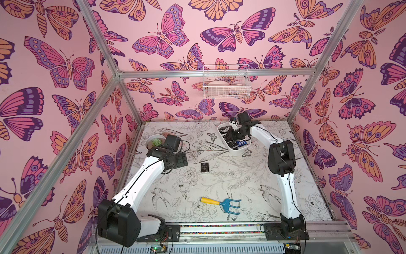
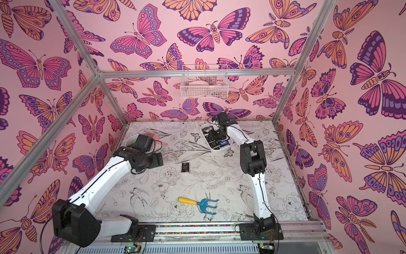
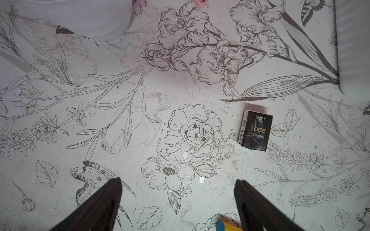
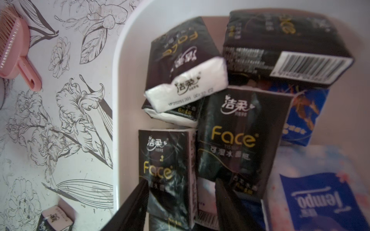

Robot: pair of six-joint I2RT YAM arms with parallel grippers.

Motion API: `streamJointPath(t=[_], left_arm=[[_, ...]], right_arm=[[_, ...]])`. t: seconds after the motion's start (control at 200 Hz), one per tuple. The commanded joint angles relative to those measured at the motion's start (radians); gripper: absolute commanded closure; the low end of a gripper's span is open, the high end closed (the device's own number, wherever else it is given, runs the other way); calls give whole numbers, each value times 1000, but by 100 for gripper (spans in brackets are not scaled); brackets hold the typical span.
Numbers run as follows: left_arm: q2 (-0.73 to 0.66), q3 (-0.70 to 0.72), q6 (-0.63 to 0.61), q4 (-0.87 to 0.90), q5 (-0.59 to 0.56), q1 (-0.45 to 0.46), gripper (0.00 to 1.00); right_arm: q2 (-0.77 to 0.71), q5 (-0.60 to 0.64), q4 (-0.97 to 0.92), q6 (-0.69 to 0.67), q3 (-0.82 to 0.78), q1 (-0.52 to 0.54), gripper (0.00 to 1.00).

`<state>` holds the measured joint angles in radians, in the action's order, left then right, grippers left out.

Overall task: Take the pocket tissues out of the storage box
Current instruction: Pick up the pocket tissues from the storage box.

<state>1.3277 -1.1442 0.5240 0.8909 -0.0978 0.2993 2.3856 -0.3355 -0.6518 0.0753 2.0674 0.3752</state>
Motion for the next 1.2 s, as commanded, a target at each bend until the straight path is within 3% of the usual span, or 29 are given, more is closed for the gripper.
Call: streamJointPath(t=[0.0, 0.371, 0.781, 0.896, 1.017, 1.197], left_arm=[[12, -20, -16, 14, -13, -5, 6], [1, -22, -6, 14, -3, -6, 6], [-30, -15, -4, 14, 0, -5, 6], [-34, -14, 1, 14, -1, -6, 6], [-28, -17, 8, 13, -2, -6, 6], [-7, -33, 12, 12, 7, -6, 6]], right_arm=[[35, -40, -31, 7, 23, 1, 50], [-36, -90, -8, 21, -42, 1, 81], [-251, -55, 33, 98, -156, 1, 88], [-363, -77, 117, 176, -298, 10, 88], [-512, -71, 301, 339, -558, 59, 88], [-661, 99, 478, 536, -871, 226, 87]])
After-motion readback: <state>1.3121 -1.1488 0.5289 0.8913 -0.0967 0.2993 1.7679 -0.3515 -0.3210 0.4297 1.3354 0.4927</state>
